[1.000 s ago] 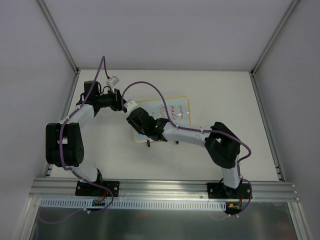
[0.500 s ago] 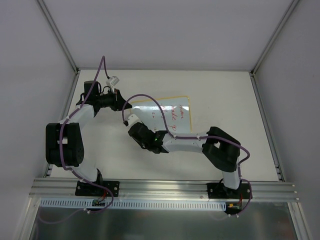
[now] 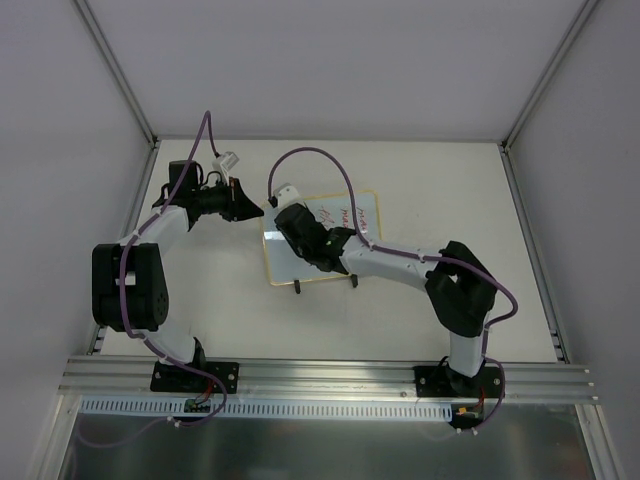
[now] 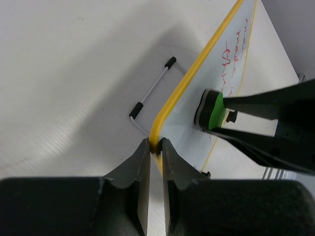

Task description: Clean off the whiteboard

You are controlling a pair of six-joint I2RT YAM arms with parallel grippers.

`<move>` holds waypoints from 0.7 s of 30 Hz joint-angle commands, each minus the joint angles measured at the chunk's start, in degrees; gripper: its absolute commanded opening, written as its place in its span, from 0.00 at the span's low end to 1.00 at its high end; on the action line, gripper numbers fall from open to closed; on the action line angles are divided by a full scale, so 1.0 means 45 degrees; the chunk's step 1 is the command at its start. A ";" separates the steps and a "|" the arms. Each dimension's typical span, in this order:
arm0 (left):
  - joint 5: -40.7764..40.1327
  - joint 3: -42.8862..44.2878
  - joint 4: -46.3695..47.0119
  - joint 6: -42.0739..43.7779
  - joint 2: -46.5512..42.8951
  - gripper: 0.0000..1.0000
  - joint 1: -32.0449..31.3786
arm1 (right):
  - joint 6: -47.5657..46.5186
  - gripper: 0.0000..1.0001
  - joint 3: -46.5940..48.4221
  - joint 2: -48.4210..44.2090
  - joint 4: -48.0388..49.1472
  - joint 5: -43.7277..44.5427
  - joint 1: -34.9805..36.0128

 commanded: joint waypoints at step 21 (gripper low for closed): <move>-0.0820 0.0071 -0.1447 0.1193 -0.0123 0.00 -0.0655 | 0.1821 0.00 -0.0890 0.0023 -0.1155 -0.0599 -0.0349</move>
